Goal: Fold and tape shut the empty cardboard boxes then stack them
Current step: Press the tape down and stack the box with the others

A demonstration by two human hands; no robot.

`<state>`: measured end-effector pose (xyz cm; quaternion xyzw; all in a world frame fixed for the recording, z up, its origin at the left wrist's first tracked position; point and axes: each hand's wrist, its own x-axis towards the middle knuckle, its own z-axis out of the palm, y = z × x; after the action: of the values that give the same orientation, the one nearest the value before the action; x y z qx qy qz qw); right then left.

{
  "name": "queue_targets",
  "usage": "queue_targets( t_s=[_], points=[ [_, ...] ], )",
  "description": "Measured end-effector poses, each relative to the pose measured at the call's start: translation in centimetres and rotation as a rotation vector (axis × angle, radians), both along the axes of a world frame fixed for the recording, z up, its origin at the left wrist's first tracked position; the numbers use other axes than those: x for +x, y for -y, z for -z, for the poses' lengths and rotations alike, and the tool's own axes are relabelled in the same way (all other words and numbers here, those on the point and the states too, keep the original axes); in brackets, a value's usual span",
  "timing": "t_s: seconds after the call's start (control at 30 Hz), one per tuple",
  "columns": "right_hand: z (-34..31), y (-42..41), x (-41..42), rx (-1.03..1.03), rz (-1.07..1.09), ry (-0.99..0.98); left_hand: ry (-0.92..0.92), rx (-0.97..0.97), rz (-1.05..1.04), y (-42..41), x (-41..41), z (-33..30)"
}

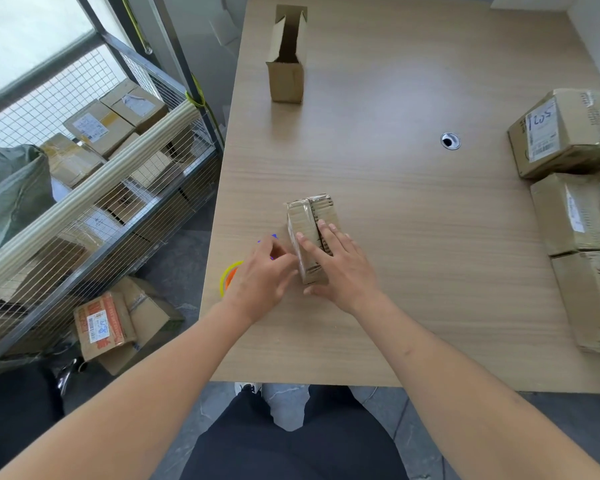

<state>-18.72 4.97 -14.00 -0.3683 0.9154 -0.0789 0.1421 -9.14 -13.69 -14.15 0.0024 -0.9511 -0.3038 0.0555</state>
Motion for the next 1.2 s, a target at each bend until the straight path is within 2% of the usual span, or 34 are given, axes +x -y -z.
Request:
queue_targets(
  t_s=[0.2,0.37,0.57,0.87,1.03,1.13,1.2],
  points=[
    [0.2,-1.8,-0.1,-0.126,0.013,0.047,-0.080,0.047,0.183,-1.5,-0.9,0.3],
    [0.3,-3.2,-0.8,-0.249,-0.005,0.110,0.032,0.005,0.469,0.3,-3.8,1.9],
    [0.8,-3.8,-0.7,-0.288,-0.009,0.145,0.034,0.120,0.379,0.1,-4.5,1.9],
    [3.0,-1.6,2.4,-0.435,0.223,0.003,0.124,0.166,0.357,0.1,-4.2,1.8],
    [3.1,-1.6,2.2,-0.450,0.228,0.108,0.086,0.201,0.321,-0.2,-3.9,1.9],
    [3.0,-2.1,1.6,-0.445,0.178,0.163,0.125,0.210,0.288,-0.2,-3.7,1.8],
    [2.3,-2.5,0.8,-0.470,0.162,0.269,0.133,0.202,0.295,-0.2,-3.6,1.8]
  ],
)
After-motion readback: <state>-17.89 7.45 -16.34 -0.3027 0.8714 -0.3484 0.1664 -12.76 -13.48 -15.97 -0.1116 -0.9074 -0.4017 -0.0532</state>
